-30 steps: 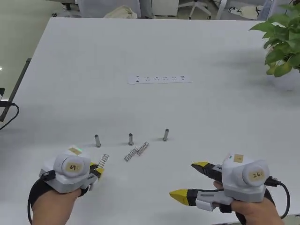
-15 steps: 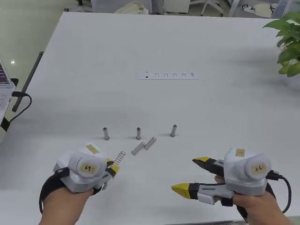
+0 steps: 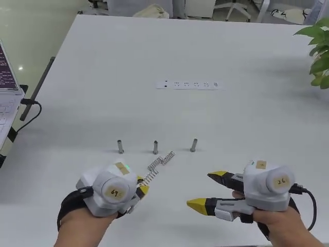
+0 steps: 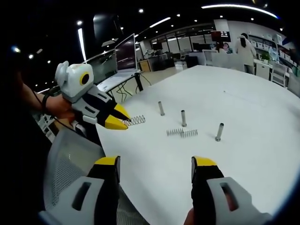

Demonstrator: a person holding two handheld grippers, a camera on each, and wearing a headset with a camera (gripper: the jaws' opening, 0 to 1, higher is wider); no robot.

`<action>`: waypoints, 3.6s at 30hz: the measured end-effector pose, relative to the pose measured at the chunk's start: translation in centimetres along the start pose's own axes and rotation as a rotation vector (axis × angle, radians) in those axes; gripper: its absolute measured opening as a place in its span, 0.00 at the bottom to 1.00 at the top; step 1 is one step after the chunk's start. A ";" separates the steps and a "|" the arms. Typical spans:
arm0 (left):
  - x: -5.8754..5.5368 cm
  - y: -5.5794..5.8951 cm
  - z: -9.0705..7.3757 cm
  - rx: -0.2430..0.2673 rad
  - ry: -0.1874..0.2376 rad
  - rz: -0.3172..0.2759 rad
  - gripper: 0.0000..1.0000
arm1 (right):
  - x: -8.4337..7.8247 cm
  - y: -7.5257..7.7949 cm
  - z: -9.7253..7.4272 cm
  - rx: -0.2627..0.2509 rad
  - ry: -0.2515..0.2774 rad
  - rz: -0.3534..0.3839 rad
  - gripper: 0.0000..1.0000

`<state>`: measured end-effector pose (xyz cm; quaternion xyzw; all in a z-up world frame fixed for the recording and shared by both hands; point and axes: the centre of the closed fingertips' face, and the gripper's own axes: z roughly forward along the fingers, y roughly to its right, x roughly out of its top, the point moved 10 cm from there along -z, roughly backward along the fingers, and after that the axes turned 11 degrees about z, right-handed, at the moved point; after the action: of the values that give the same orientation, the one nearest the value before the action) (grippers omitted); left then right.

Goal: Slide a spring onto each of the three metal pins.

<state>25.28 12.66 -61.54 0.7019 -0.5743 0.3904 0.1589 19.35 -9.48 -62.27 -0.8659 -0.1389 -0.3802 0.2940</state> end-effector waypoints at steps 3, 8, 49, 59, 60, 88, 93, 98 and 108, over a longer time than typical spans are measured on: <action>0.6 0.4 0.1 -0.018 0.012 0.025 0.03 | 0.3 -0.2 0.2 0.016 0.006 -0.008 0.57; 1.3 1.1 0.2 -0.047 0.025 0.066 0.03 | 0.8 -0.6 0.7 0.045 0.020 -0.015 0.51; 3.9 3.9 0.7 -0.179 0.048 0.364 0.02 | 0.6 -1.8 0.8 0.228 0.049 0.099 0.13; 3.7 4.1 1.0 -0.185 0.050 0.413 0.02 | 0.8 -2.3 0.8 0.257 0.034 0.096 0.11; 3.7 4.1 1.1 -0.185 0.051 0.412 0.02 | 0.8 -2.4 0.8 0.258 0.034 0.095 0.10; 4.2 3.3 2.4 -0.184 0.110 0.273 0.02 | 3.3 -3.5 1.1 0.211 -0.014 -0.075 0.10; 4.2 3.3 2.4 -0.188 0.117 0.270 0.02 | 3.5 -3.4 0.9 0.206 -0.037 -0.114 0.10; 4.1 3.3 2.3 -0.192 0.118 0.275 0.02 | 4.1 -3.5 0.5 0.203 -0.101 -0.203 0.19; 4.4 3.5 2.3 -0.207 0.128 0.278 0.02 | 4.8 -3.3 -0.1 0.191 -0.218 -0.371 0.21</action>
<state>23.03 7.16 -60.61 0.5695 -0.6915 0.3912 0.2108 21.05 -6.86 -57.34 -0.8297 -0.3619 -0.3172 0.2829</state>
